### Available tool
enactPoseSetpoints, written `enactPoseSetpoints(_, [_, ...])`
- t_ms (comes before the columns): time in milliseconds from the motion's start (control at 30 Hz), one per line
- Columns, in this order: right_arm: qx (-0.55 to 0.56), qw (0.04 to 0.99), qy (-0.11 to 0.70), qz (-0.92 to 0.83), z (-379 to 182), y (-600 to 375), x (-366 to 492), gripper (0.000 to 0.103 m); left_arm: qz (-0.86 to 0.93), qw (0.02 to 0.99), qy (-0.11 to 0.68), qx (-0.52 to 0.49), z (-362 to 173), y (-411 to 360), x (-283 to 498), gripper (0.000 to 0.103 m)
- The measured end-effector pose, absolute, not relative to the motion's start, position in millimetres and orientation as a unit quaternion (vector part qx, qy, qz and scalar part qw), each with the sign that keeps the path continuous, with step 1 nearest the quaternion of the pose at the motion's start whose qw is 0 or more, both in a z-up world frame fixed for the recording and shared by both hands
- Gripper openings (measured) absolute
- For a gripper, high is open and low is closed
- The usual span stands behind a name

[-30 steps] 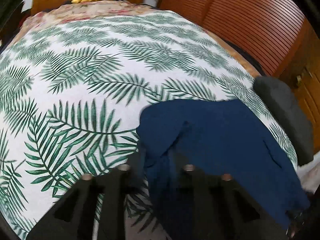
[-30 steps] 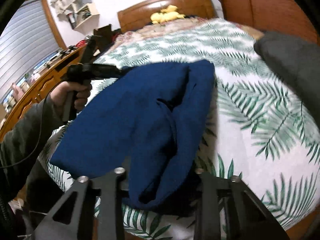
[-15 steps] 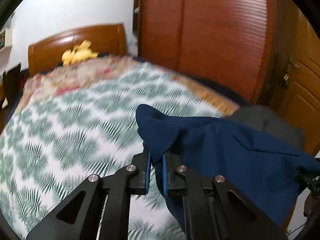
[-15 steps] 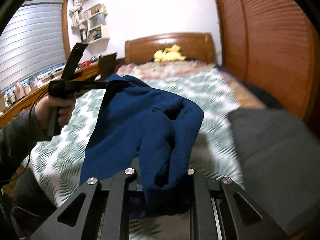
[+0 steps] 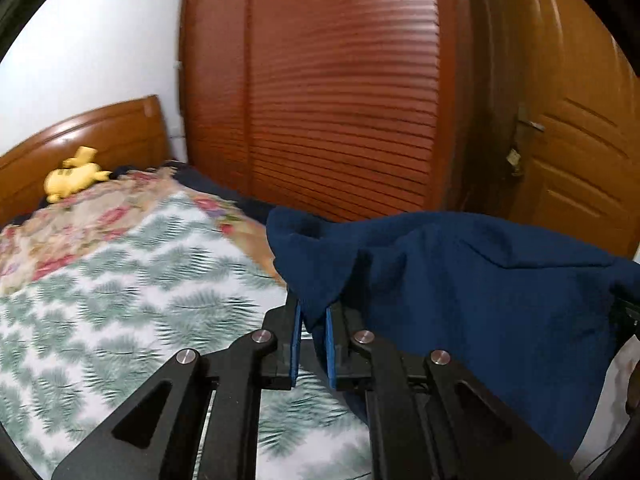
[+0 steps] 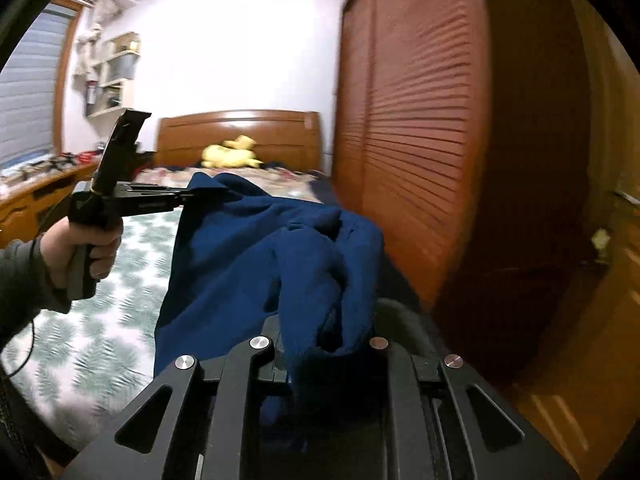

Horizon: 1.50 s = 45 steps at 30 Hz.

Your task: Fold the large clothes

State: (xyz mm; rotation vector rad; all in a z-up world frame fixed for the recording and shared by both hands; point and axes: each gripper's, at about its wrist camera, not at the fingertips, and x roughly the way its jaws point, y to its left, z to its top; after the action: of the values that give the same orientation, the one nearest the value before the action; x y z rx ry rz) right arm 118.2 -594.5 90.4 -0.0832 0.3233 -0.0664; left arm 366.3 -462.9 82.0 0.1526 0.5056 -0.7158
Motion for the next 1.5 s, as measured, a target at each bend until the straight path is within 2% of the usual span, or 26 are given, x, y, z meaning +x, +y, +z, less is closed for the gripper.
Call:
enactPoseSetpoints(133, [-0.028, 0.981, 0.175, -0.079, 76, -610, 109, 0.016, -0.367, 0.888, 0.26, 0.094, 62, -506, 366, 0.013])
enactPoseSetpoints(267, [-0.01, 0.973, 0.202, -0.115, 59, -624, 110, 0.025, -0.372, 0.859, 0.328, 0.126, 36, -527, 373, 0.021])
enactPoseSetpoints(333, [0.002, 0.968, 0.212, -0.134, 57, -620, 116, 0.038, -0.37, 0.861, 0.322, 0.136, 30, -522, 367, 0.033])
enactPoseSetpoints(367, [0.008, 0.964, 0.217, -0.152, 57, -624, 114, 0.048, -0.376, 0.86, 0.316, 0.139, 30, -516, 362, 0.049])
enactPoseSetpoints(400, [0.016, 0.963, 0.216, -0.16, 60, -627, 115, 0.054, -0.382, 0.858, 0.314, 0.14, 29, -515, 358, 0.06])
enactPoseSetpoints(467, [0.025, 0.961, 0.205, -0.183, 65, -623, 111, 0.059, -0.389, 0.855, 0.313, 0.14, 29, -504, 349, 0.077])
enactPoseSetpoints(567, [0.014, 0.967, 0.173, -0.189, 81, -608, 96, 0.059, -0.394, 0.855, 0.303, 0.148, 30, -492, 330, 0.08])
enactPoseSetpoints(700, [-0.03, 0.978, 0.137, -0.154, 97, -571, 82, 0.059, -0.393, 0.862, 0.287, 0.145, 30, -478, 313, 0.095])
enactPoseSetpoints(767, [-0.042, 0.978, 0.152, -0.134, 96, -559, 87, 0.056, -0.397, 0.862, 0.282, 0.141, 32, -469, 301, 0.098])
enactPoseSetpoints(800, [-0.046, 0.976, 0.166, -0.134, 95, -555, 92, 0.054, -0.397, 0.864, 0.278, 0.138, 34, -465, 296, 0.103])
enactPoseSetpoints(1067, [0.025, 0.945, 0.28, -0.17, 62, -605, 107, 0.054, -0.4, 0.874, 0.251, 0.117, 49, -409, 240, 0.103])
enactPoseSetpoints(1233, [0.029, 0.946, 0.262, -0.189, 82, -592, 93, 0.054, -0.391, 0.879, 0.243, 0.125, 53, -380, 217, 0.103])
enactPoseSetpoints(1433, [0.016, 0.961, 0.222, -0.167, 126, -533, 44, 0.054, -0.366, 0.895, 0.234, 0.107, 61, -335, 188, 0.103])
enactPoseSetpoints(1500, [0.011, 0.965, 0.214, -0.151, 137, -507, 33, 0.058, -0.353, 0.901, 0.232, 0.102, 64, -320, 180, 0.103])
